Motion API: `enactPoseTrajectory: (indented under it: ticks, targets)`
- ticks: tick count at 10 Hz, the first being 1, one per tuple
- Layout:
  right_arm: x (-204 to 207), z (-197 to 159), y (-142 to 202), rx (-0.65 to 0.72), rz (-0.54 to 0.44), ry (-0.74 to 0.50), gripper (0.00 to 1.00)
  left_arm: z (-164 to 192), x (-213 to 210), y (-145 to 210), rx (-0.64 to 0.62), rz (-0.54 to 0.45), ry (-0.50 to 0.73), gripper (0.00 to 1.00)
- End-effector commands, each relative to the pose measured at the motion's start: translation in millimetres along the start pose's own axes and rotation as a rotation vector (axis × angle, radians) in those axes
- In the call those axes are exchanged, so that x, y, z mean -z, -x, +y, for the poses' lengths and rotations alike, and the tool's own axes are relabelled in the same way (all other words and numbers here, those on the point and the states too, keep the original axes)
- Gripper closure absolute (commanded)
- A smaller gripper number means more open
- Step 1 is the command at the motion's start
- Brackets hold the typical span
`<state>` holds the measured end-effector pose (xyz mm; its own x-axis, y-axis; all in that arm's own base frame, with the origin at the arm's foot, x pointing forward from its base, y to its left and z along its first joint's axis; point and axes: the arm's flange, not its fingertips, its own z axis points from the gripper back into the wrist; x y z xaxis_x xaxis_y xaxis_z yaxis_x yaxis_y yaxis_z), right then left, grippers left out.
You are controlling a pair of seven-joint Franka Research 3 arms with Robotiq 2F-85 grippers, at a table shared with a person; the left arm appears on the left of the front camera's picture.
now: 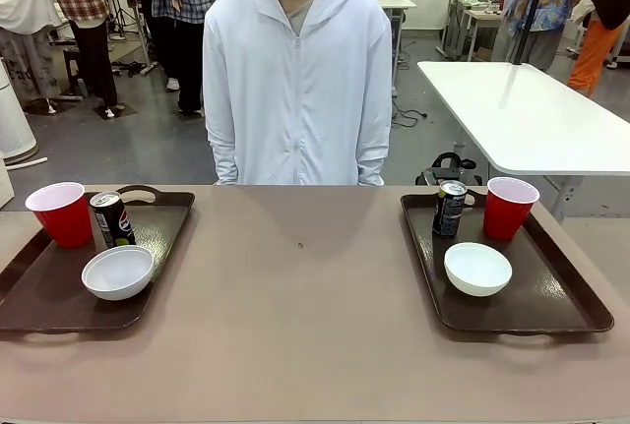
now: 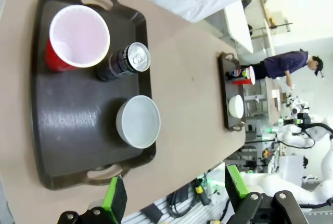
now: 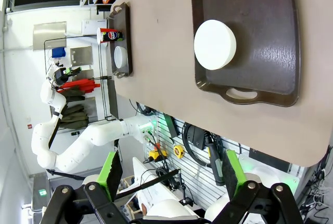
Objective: Prepare tableware on both trays.
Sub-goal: Pick up a Picnic Bowl from the table and place it on a Handle tray.
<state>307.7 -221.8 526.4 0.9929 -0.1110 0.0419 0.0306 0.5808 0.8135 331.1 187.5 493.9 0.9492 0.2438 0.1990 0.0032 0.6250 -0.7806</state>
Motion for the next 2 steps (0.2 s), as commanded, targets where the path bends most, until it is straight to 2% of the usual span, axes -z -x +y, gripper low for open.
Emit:
enactPoseTrajectory:
  ticks: [1, 2]
  targets:
    - [1.8, -0.6, 1.1, -0.016, -0.001, -0.014, 0.0, -0.8, -1.1, 3.0, 0.016, -0.007, 0.018, 0.0]
    - [1.8, -0.6, 1.1, -0.016, -0.001, -0.014, 0.0, -0.8, -1.1, 3.0, 0.016, -0.007, 0.018, 0.0]
